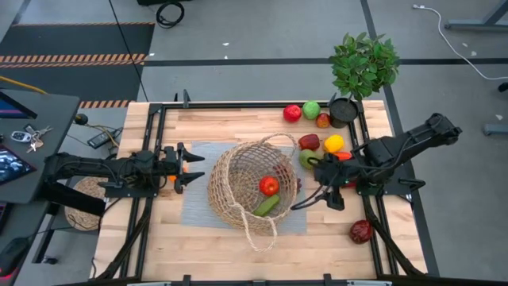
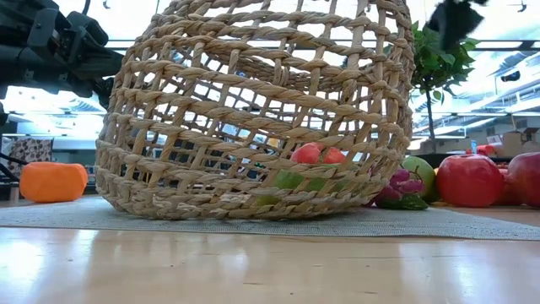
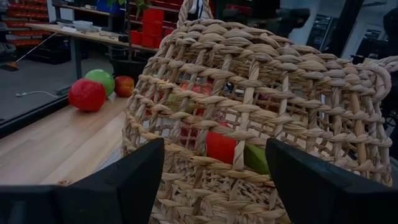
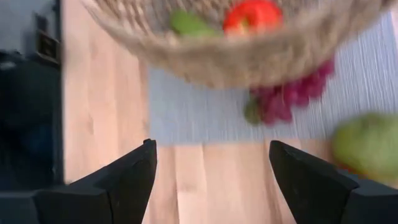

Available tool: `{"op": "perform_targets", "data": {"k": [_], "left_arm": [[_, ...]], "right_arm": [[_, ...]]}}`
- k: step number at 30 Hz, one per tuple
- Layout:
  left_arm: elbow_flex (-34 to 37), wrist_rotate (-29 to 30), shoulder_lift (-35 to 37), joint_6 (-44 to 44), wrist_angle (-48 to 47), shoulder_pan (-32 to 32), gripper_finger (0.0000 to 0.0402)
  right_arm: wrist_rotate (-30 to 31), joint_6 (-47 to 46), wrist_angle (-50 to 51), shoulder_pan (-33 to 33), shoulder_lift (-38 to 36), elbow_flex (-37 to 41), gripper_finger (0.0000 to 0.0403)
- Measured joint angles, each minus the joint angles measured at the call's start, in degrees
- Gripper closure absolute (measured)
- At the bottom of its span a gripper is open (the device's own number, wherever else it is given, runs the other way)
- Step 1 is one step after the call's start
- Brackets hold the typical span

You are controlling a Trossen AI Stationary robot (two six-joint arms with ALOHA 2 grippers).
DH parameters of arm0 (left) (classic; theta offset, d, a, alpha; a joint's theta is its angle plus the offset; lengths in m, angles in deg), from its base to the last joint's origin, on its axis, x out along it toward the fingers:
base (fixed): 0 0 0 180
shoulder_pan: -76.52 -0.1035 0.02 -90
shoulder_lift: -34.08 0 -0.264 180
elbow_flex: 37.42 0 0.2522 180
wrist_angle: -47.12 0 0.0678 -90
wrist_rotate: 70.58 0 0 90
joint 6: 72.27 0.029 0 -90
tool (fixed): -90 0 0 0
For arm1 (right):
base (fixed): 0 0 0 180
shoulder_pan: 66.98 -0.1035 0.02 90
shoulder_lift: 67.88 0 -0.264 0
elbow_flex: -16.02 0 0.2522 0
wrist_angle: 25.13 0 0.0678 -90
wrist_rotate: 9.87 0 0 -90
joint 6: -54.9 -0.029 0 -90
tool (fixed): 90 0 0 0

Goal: Build produce basket
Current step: Put the apple into the basket

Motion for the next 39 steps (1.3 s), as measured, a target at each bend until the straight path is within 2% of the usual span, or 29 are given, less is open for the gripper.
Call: {"op": "perform_targets", "data": {"k": [6, 9, 16, 20, 26, 33, 39], "left_arm": [[0.0, 0.0, 0.01, -0.01, 0.02, 0.0, 0.0115], [0.02, 0.0, 0.0, -0.02, 0.02, 0.0, 0.0115], [0.01, 0.0, 0.01, -0.01, 0.02, -0.01, 0.0115], [0.0, 0.0, 0.0, 0.0, 0.02, -0.02, 0.0115], [0.01, 0.0, 0.0, -0.01, 0.0, -0.01, 0.0115], [0.0, 0.0, 0.01, -0.01, -0.01, -0.01, 0.0115], [0.0, 0.0, 0.0, 0.0, 0.0, -0.02, 0.0115]], "right_arm": [[0.0, -4.68, 3.53, -0.75, -0.54, 5.29, 0.0089], [-0.12, -6.92, 5.65, 0.89, -0.54, 7.54, 0.0086], [-1.38, -7.56, 8.98, 3.27, -0.52, 8.59, 0.0035], [3.34, -7.04, 11.88, 3.17, -0.59, 8.6, 0.0012], [11.67, -4.3, 8.81, 2.26, -2.61, 12.42, 0.0012], [13.03, -1.27, -0.31, 9.46, -4.33, 20.85, 0.0005], [10.57, 1.85, -1.4, 16.58, -2.72, 22.3, 0.0004]]}}
